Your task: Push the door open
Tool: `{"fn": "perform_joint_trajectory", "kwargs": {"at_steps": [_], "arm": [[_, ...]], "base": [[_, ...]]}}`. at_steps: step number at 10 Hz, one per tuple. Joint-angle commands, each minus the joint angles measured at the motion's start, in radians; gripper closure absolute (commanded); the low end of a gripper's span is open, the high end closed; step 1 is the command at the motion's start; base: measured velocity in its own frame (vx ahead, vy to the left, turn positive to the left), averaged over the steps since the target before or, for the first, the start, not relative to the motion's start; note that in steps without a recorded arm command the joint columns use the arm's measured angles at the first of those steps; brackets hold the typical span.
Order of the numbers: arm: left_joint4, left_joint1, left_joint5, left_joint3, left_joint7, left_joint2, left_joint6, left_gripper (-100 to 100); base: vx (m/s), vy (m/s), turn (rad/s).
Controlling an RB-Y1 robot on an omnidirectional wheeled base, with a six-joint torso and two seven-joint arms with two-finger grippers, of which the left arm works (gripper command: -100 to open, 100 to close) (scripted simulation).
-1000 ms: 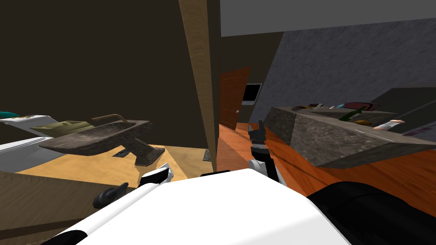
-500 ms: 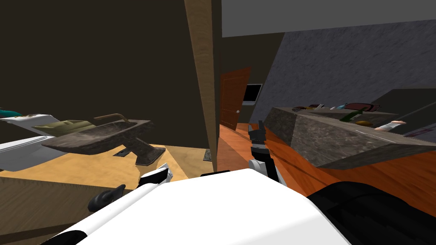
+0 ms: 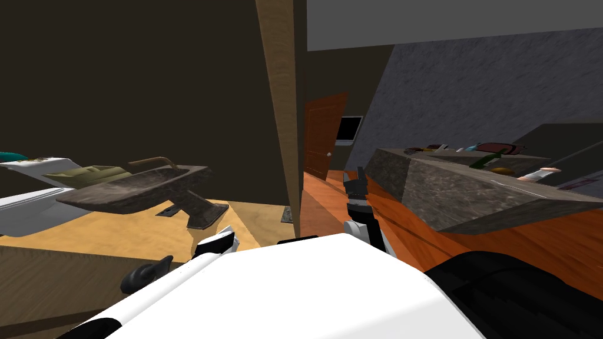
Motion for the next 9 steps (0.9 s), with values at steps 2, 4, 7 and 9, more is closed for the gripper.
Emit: {"fn": "perform_joint_trajectory", "kwargs": {"at_steps": [2,4,7,9], "arm": [[-0.002,0.001,0.008,0.013,-0.003,0.004,-0.004,100],[-0.003,0.001,0.010,0.017,-0.004,0.006,-0.005,100],[-0.003,0.001,0.012,0.021,-0.005,0.007,-0.006,100],[-0.003,0.001,0.012,0.021,-0.005,0.007,-0.006,100]], "base": [[0.000,0.018,0.021],[0.000,0.033,0.038],[0.000,0.009,0.010],[0.000,0.008,0.009]]}}
